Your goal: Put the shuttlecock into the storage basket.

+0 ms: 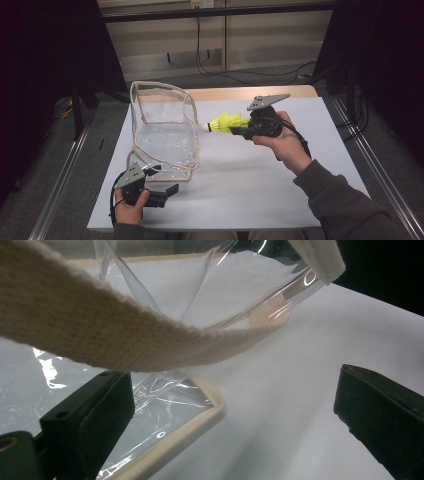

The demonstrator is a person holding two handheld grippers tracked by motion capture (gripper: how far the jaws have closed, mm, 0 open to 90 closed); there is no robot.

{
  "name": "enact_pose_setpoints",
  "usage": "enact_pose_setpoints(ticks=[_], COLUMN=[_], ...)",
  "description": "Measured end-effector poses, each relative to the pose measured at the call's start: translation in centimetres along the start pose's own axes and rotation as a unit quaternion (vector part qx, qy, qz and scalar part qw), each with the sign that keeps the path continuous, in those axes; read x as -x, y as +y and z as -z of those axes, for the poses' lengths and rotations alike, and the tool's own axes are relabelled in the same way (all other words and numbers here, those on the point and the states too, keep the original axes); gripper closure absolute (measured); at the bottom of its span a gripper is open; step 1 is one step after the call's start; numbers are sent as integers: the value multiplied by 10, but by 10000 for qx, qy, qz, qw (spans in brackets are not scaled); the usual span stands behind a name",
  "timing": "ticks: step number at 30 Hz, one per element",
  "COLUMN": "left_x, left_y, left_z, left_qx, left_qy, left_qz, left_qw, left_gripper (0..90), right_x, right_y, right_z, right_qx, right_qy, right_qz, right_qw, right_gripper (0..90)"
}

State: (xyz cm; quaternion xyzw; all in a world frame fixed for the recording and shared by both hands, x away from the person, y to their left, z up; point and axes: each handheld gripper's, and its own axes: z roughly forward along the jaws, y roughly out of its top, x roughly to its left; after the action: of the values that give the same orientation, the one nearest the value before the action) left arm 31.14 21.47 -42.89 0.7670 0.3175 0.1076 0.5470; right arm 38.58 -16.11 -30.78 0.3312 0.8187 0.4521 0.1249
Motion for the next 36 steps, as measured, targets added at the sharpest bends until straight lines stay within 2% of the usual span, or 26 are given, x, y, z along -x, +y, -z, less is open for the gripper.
enact_pose_setpoints(ticks=[7, 17, 36], left_x=[0, 0, 0], left_y=[0, 0, 0], left_z=[0, 0, 0], left_qx=[2, 11, 24], left_qy=[-11, -9, -13], left_qz=[0, 12, 10], left_qw=[10000, 10000, 10000], left_gripper=[28, 28, 28], right_x=[-3, -4, -16], right_y=[16, 31, 47], right_z=[3, 4, -11], right_qx=[-15, 4, -57], right_qy=[76, 40, 135], right_qz=[-19, 47, 147], right_qw=[10000, 10000, 9998], right_gripper=[796, 796, 796])
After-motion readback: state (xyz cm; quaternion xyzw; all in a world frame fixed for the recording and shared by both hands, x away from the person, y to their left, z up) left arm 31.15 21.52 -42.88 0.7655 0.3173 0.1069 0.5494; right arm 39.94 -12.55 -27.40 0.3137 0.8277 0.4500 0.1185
